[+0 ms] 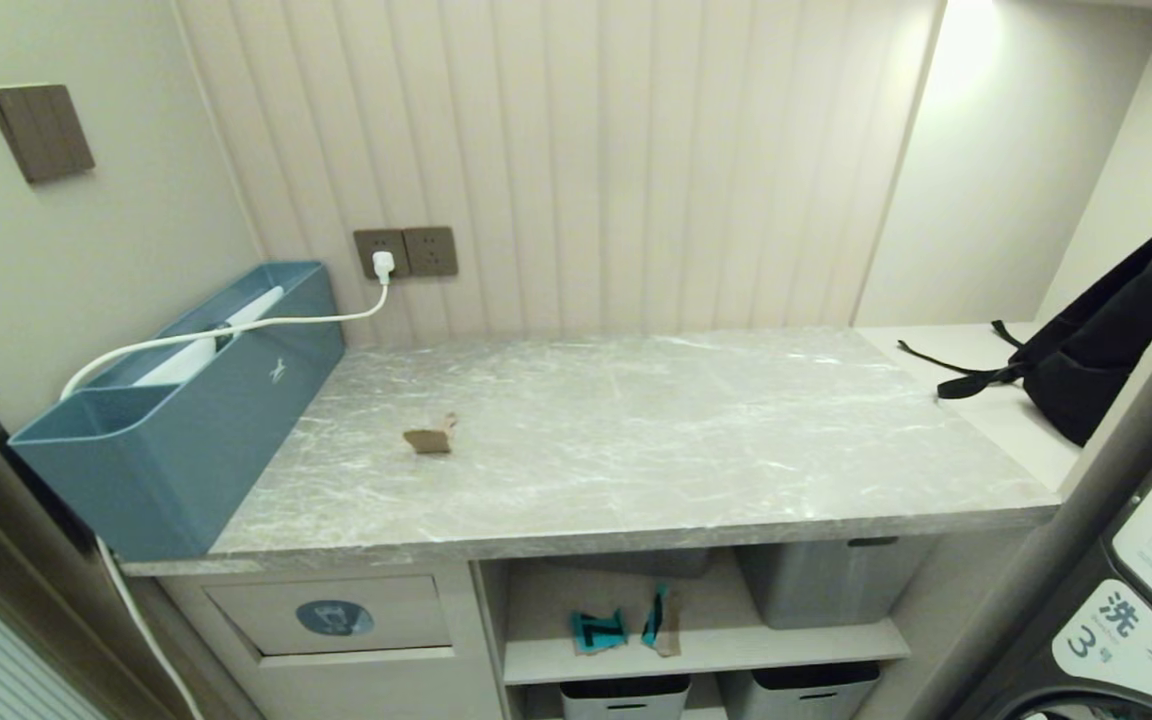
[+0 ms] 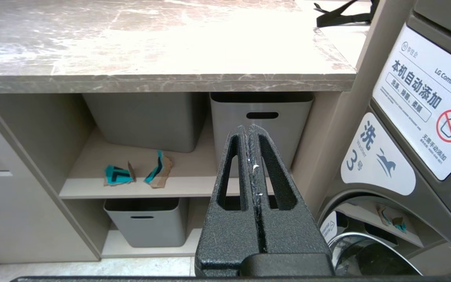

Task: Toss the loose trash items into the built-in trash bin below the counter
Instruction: Pick up the garbage

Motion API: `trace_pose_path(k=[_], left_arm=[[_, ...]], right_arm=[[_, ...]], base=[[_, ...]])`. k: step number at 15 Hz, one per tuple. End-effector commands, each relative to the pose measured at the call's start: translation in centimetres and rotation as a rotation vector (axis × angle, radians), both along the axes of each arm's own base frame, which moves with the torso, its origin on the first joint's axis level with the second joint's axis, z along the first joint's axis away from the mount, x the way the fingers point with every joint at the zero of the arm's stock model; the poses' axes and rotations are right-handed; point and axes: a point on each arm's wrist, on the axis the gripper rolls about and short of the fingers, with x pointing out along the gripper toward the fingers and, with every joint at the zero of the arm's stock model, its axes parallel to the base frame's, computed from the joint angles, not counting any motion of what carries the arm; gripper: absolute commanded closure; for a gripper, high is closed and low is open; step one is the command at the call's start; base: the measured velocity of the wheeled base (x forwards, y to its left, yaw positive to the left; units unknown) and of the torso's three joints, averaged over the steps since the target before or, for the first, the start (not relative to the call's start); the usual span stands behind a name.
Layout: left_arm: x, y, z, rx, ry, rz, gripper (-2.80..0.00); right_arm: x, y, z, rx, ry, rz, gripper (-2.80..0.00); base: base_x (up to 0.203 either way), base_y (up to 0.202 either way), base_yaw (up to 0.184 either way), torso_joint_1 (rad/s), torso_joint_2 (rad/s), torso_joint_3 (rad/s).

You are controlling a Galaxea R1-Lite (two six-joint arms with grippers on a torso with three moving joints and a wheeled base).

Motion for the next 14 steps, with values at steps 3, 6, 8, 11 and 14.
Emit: trace_pose_path(k=[3,6,8,11,14], left_arm=[[3.9,-0.2,6.8,-0.048,0.181,-0.113,0.0],[11.2,-0.8,11.1,-0.177,0.383,-0.167,0.0],[16.8,-1.5,12.5,-0.263,0.499,-0.219,0.0],[23.3,-2.7,12.4,-0.333,0.626,-0.29,0.0],[28.5,-3.5,10.6,-0.356,0.733,-0.298,-2.8]], right_arm=[[0.0,0.0,0.0,-0.002,0.001,0.002,0.0],[0.0,0.0,0.0,-0.003,0.0,0.004,0.0],[0.0,0.0,0.0,0.0,0.001,0.0,0.0],[0.0,0.0,0.0,0.0,-0.001,0.0,0.0],[0.0,0.0,0.0,0.0,-0.001,0.0,0.0]], base=[[0.0,0.0,0.0,0.0,0.0,0.0],[0.0,0.0,0.0,0.0,0.0,0.0],[0.0,0.0,0.0,0.0,0.0,0.0],[0.0,0.0,0.0,0.0,0.0,0.0],[0.0,0.0,0.0,0.0,0.0,0.0]])
